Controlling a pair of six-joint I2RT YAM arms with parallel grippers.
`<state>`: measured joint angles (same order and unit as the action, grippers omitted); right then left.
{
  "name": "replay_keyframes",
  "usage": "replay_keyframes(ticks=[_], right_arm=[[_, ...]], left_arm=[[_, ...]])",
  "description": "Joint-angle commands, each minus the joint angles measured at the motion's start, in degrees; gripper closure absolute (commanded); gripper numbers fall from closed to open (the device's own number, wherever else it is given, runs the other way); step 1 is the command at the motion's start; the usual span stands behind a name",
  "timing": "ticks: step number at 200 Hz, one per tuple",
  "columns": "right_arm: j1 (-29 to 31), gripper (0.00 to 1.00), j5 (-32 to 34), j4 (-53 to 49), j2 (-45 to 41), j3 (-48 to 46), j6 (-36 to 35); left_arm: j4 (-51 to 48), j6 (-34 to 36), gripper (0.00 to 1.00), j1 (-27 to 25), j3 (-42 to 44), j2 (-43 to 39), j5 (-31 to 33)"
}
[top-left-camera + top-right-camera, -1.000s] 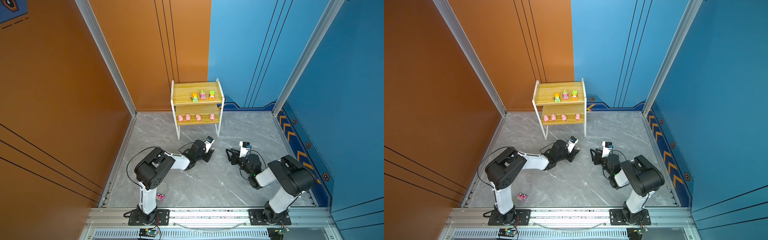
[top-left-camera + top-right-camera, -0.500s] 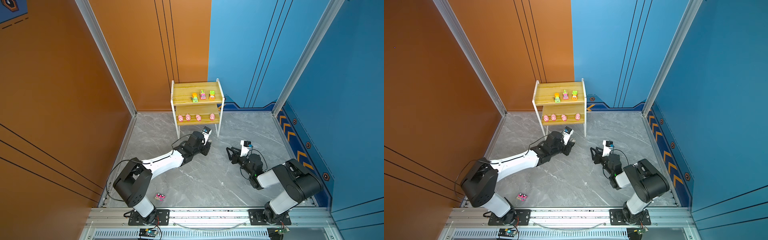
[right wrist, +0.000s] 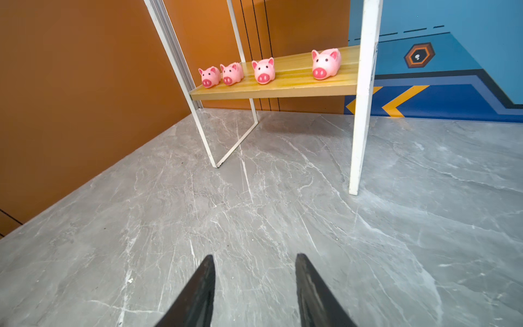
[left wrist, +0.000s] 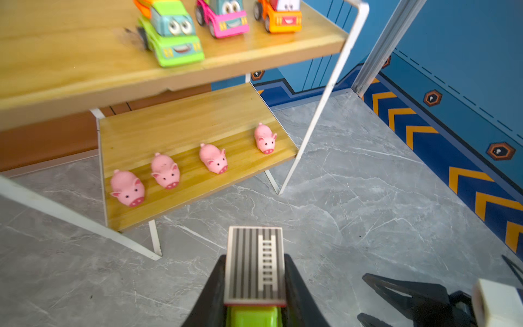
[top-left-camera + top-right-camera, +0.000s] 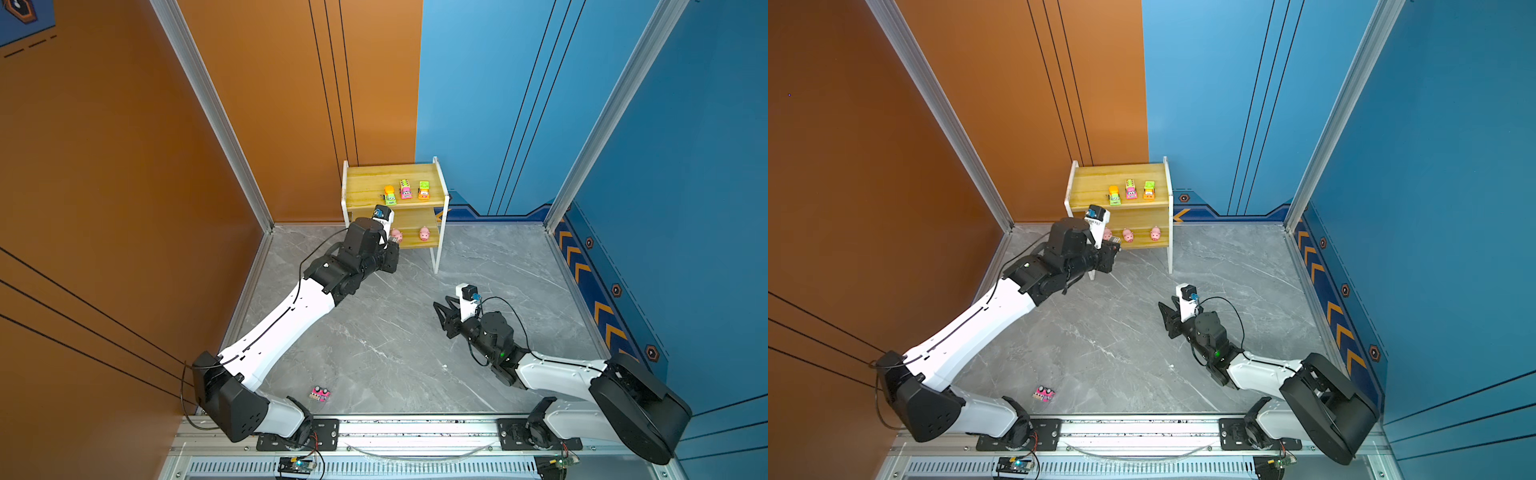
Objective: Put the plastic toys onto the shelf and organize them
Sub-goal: 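Carry the green truck with the left gripper up over the top tier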
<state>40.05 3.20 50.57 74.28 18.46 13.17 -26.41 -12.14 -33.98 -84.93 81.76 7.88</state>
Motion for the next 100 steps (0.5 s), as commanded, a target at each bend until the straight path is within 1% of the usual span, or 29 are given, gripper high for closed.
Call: replay_keyframes(ticks=[1, 29, 67, 100], right_arm=[[2.1, 0.53, 4.1, -5.5, -1.3, 0.8, -3.5], [3.8, 0.53, 5.4, -7.3, -3.0, 1.2, -4.7], [6.5, 0.52, 7.0, -10.7, -4.7, 2.9, -6.9], [8.4, 0.52, 7.9, -13.4, -5.8, 4.8, -8.0]], left_arm=[[-7.6, -1.3, 0.72, 2.6, -5.6, -0.8, 1.7], [-10.7, -1.0, 0.72, 5.7, -12.7, 1.6, 1.1], [-11.9, -1.1, 0.72, 10.0, -20.4, 6.3, -0.4], [-13.1, -1.0, 0.72, 11.7, -27.2, 11.7, -0.9]])
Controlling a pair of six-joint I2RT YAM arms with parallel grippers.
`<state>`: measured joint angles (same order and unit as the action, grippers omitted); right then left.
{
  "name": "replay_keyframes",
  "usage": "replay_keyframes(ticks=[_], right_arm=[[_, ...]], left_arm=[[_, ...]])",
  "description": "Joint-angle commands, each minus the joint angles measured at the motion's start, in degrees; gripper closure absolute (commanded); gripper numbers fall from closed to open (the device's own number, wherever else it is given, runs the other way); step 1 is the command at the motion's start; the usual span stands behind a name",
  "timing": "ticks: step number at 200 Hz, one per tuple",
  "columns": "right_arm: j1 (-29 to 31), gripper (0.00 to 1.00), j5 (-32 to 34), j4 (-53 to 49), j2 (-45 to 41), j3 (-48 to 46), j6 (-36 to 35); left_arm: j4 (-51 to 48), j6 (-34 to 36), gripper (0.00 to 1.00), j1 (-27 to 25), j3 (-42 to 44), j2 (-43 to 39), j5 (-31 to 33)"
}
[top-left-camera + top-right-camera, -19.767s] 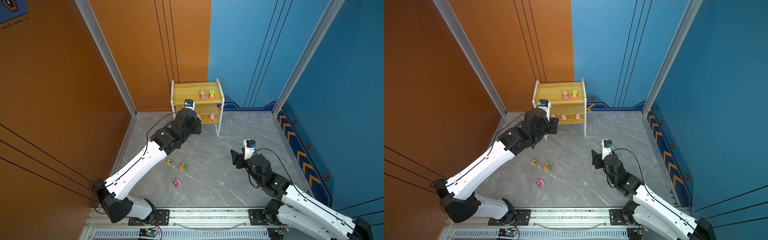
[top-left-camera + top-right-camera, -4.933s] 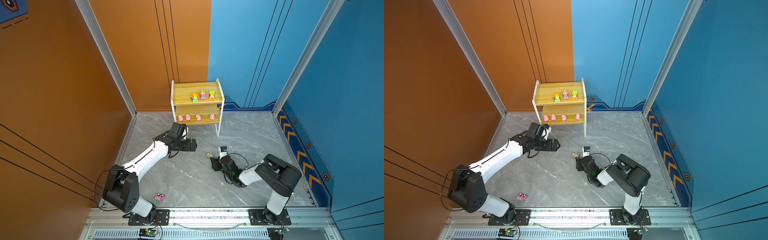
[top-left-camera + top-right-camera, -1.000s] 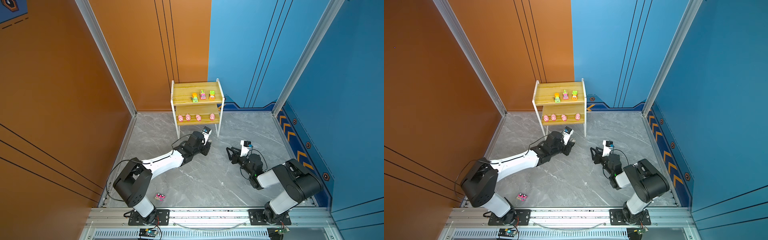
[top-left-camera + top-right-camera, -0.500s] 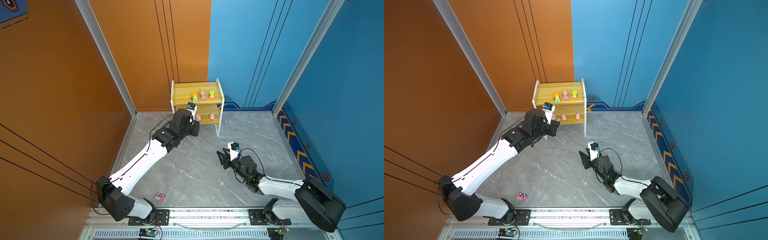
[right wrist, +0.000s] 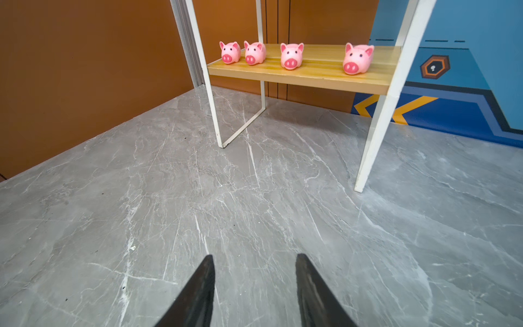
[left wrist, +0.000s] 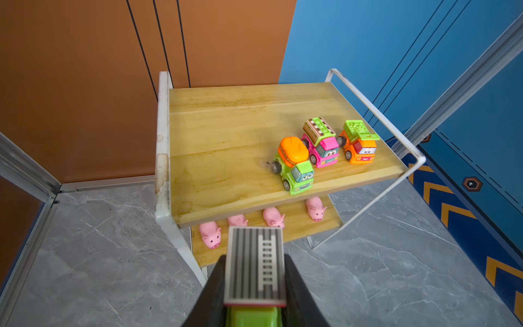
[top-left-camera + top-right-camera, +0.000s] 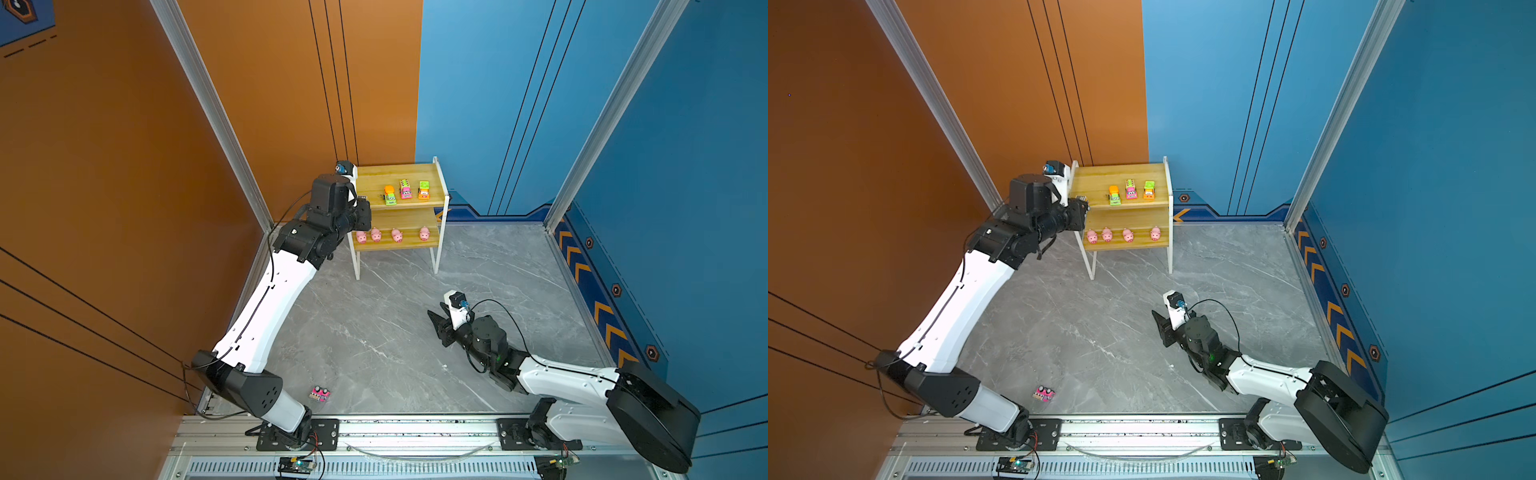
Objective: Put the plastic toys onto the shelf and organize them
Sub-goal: 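Carry the green truck with the left gripper up over the top tier, then lower the green truck beside the cement truck and open the left gripper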
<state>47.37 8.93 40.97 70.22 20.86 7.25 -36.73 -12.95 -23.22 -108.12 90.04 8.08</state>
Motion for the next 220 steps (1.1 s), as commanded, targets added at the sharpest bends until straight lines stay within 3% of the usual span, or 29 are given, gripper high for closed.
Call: replay_keyframes(ticks=[1, 79, 147, 220], right_arm=[[1.1, 0.52, 2.1, -3.9, -1.8, 2.5, -2.1], [5.7, 0.52, 3.1, -15.9, -9.4, 7.2, -4.1], [6.9, 0.52, 3.8, -20.5, -14.1, 7.2, -4.2], [6.8, 0.51, 5.3, -23.3, -18.9, 5.3, -3.7]], left_arm=[[-2.8, -0.2, 0.72, 1.0, -4.2, 3.5, -1.1], [-4.0, -1.4, 0.72, 2.2, -17.3, 14.3, -0.6], [-4.0, -3.5, 0.7, 2.2, -27.5, 23.2, 1.5], [-4.0, -4.6, 0.7, 2.2, -30.7, 28.0, 5.0]])
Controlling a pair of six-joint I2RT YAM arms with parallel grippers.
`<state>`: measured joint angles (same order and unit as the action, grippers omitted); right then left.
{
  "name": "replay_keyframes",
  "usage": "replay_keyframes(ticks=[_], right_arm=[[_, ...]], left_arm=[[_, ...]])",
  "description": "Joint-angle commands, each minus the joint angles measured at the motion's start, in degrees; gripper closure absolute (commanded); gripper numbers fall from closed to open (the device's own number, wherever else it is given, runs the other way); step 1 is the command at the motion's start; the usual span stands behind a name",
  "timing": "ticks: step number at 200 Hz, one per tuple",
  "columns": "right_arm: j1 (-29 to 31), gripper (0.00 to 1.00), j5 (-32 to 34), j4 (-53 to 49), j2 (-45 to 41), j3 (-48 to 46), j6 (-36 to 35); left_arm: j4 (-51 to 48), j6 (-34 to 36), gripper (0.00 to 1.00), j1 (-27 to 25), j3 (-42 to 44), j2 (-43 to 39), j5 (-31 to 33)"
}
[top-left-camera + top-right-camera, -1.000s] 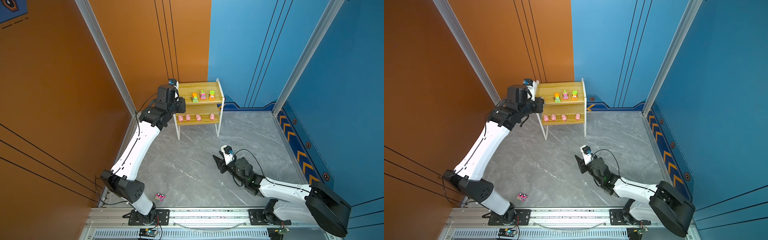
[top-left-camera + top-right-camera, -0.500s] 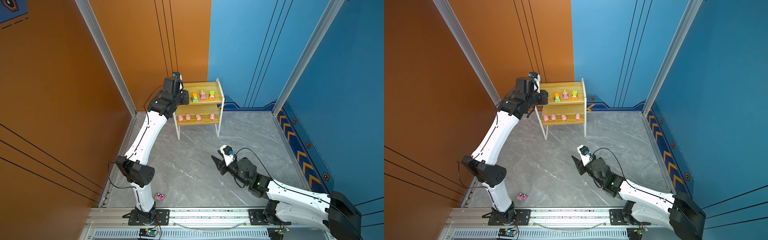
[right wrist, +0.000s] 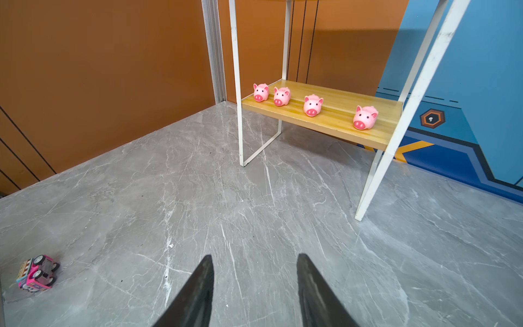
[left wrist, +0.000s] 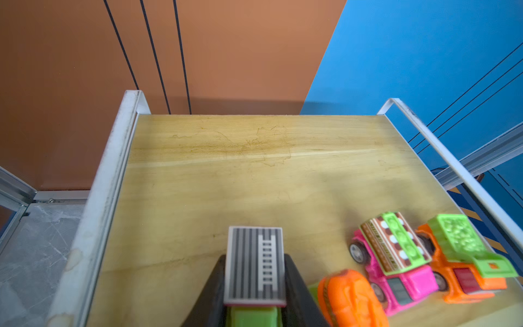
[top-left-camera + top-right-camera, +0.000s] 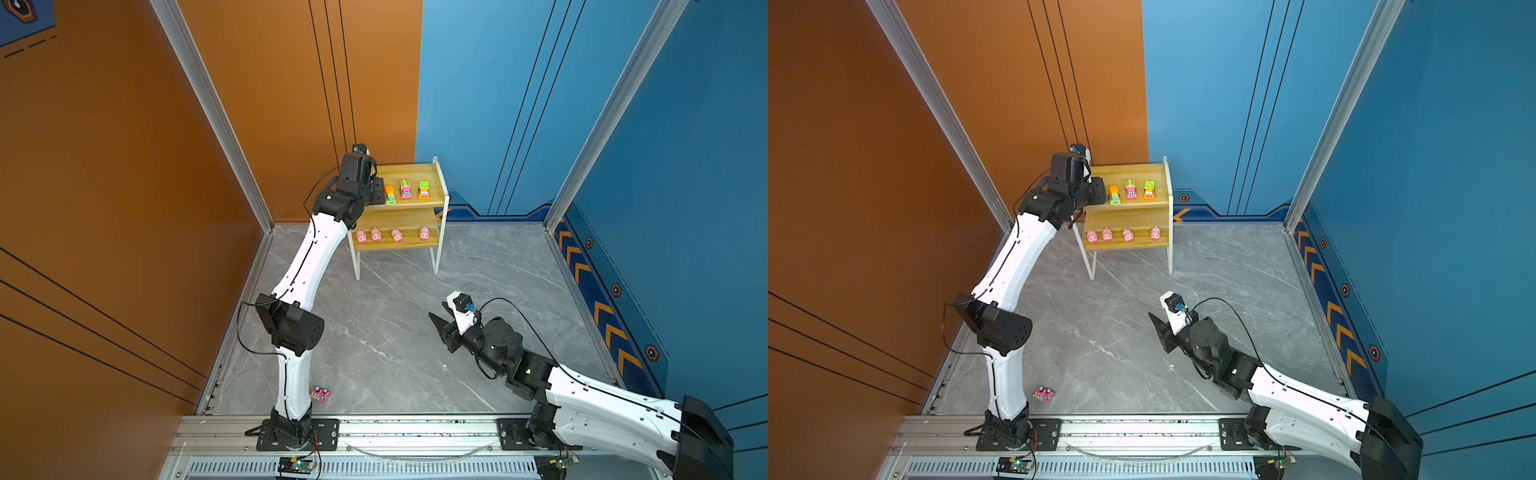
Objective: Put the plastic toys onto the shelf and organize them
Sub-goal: 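Lower the green truck beside the cement truck and open the left gripper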
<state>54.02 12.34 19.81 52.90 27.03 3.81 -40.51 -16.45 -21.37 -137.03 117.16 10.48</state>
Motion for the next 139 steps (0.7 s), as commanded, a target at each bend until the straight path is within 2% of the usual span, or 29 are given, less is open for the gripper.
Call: replay_keyframes(ticks=[1, 36, 83, 139], right_arm=[[0.2, 0.51, 1.9, -2.1, -1.6, -0.9, -0.3], [0.2, 0.51, 2.2, -2.6, -2.7, -1.4, -0.2], [0.2, 0.49, 2.3, -2.5, -3.0, -1.6, 0.0], [0.2, 0.49, 2.2, -2.3, -2.8, -1.6, 0.2]], left_arm=[[-0.2, -1.1, 0.7, 0.4, -1.8, 0.9, 2.7], [-0.2, -1.4, 0.68, 0.4, -2.1, 1.8, 3.7], [-0.2, -2.7, 0.61, 0.3, -3.5, 2.5, 2.6], [-0.2, -4.1, 0.59, 0.0, -5.3, 3.0, 1.8]])
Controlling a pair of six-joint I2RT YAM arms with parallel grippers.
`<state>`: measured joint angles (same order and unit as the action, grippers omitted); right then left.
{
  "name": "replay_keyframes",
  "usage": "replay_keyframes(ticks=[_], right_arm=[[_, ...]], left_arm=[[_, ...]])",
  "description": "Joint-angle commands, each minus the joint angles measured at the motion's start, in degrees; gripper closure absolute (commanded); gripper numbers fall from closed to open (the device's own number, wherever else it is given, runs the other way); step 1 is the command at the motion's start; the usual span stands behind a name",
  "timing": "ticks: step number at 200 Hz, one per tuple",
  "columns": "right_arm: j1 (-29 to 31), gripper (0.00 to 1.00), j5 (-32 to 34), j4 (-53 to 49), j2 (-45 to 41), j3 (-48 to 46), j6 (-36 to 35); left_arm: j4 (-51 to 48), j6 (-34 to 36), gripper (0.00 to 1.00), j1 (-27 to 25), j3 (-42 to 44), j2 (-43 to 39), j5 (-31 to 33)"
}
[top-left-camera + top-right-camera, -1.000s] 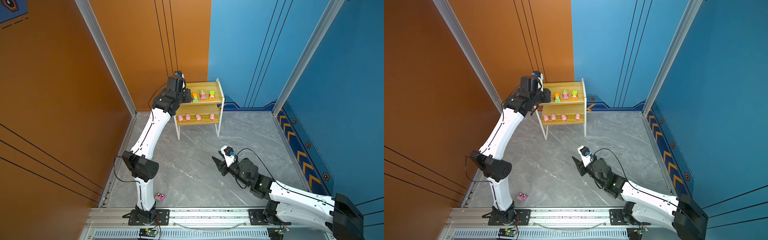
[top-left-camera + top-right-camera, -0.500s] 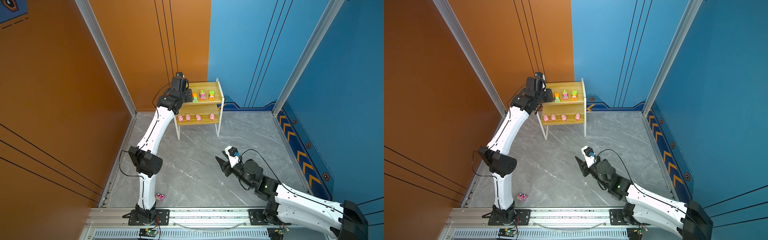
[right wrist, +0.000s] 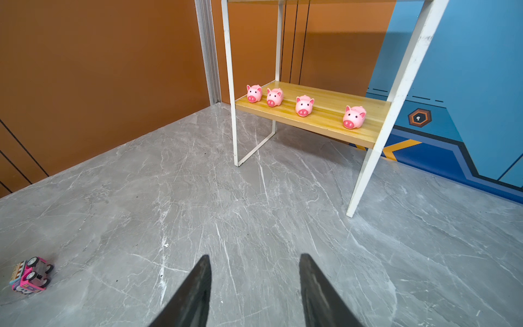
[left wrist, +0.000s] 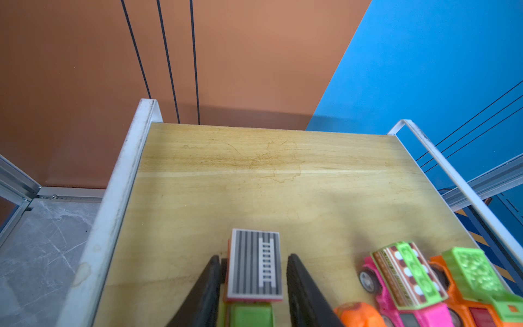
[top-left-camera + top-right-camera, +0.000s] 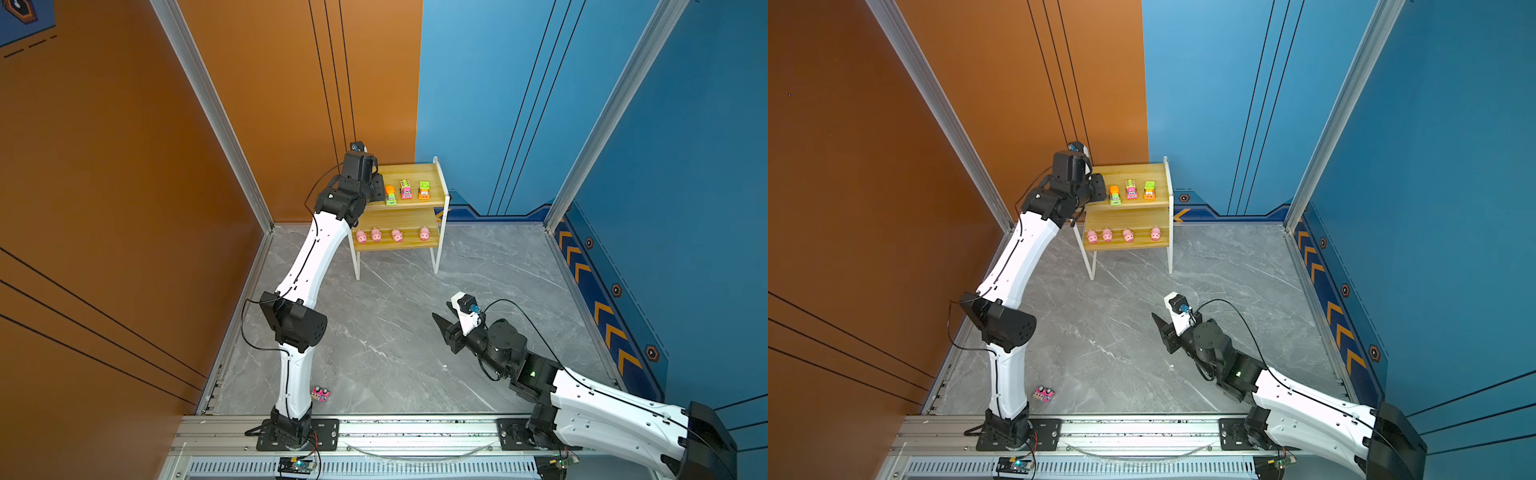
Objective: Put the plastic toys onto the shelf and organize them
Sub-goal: 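Lower the green truck beside the cement truck and open the left gripper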
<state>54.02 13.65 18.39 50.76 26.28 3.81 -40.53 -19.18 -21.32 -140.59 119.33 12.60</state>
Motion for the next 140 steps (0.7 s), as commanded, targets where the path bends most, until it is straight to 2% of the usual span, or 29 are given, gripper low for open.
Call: replay_keyframes(ticks=[1, 88, 140], right_arm=[[0.2, 0.49, 0.9, -0.9, -0.6, -0.9, 0.1], [0.2, 0.48, 0.7, -0.7, -0.7, -1.0, 0.5], [0.2, 0.48, 0.9, -1.1, -1.1, -1.2, 0.6]], left_arm=[[-0.2, -1.4, 0.58, 0.0, -1.7, 0.9, -0.4], [-0.1, -4.6, 0.46, -0.6, -2.4, 1.5, -0.1], [-0.1, -7.0, 0.44, -0.9, -2.3, 2.0, -0.1]])
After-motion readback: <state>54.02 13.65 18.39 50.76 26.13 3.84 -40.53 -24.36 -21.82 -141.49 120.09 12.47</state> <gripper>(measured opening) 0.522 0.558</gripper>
